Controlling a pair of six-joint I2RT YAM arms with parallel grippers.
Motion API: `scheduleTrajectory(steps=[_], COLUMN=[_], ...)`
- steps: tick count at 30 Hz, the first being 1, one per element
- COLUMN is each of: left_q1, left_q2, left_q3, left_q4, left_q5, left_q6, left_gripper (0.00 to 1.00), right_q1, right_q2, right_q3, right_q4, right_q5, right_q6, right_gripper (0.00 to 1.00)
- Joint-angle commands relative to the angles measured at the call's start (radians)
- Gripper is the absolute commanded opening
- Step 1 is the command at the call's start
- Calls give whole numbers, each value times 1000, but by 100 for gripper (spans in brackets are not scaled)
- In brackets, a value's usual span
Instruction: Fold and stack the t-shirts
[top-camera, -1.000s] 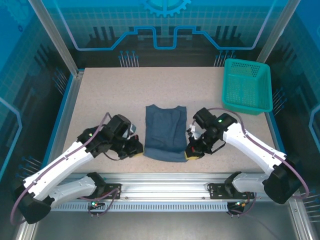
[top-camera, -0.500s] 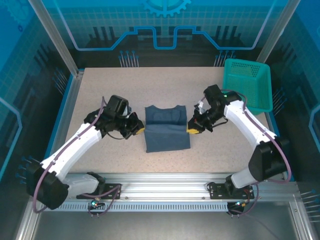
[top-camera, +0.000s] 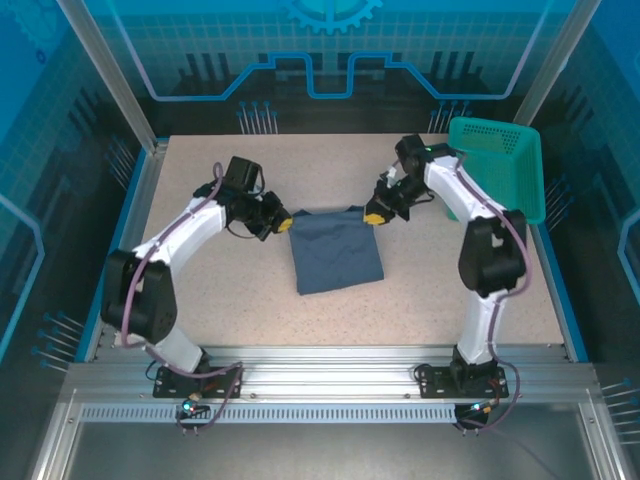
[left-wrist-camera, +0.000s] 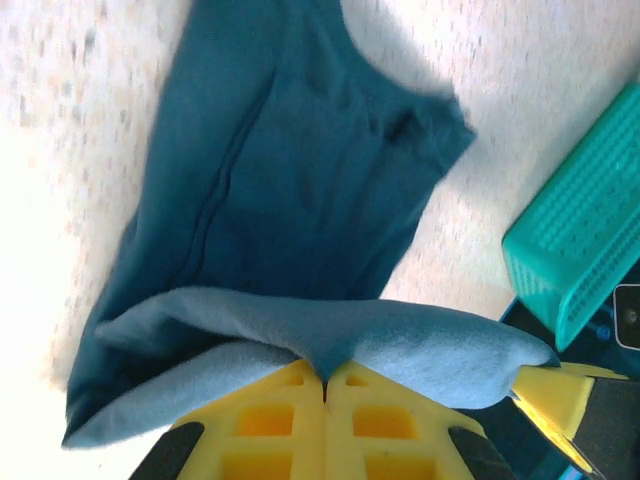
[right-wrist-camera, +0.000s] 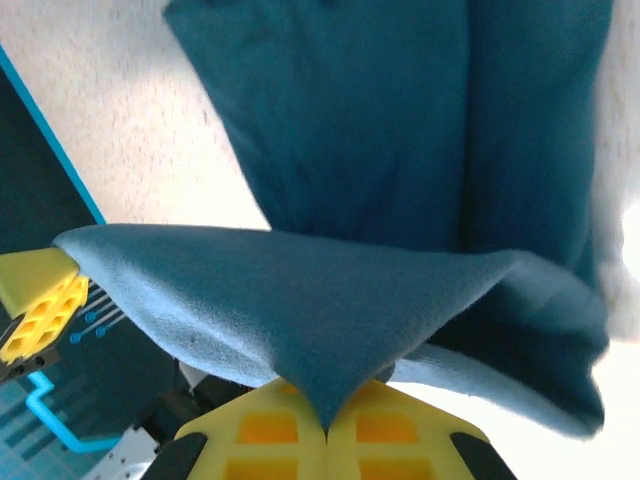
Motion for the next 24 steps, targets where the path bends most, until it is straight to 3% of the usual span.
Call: scheduleTrajectory(steps=[1,5,7,9,11,15,21,24], left_q1=[46,74,90,92,89,31,-183,-234], left_q2=[127,259,323,332,294,136,39,72], left_q3=[103,197,244,298,315,194,-27,-102], left_q4=[-10,0,28,-4,-40,-48,76,172], left_q5=[1,-29,-9,-54,-104,-167,-132,-113], left_q6=[18,34,46,90,108,63,-152,-275], left_gripper=[0,0,22,30,32,33,30,27], right_q1=[-21,-24,-23,-24,-23,-23,44,100], right_q2=[155,383,480,498,440,206,-77,-128], right_q3=[168,421,545,591,567,337,-130,-273], right_q4=[-1,-3,-42,-48,-24,102,270,345], right_q5=[1,-18,-8,22,80,165,156,130], right_q6=[4,9,7,3,-13,-32,13,72], right_gripper=[4,16,28,35,41,45,29,20])
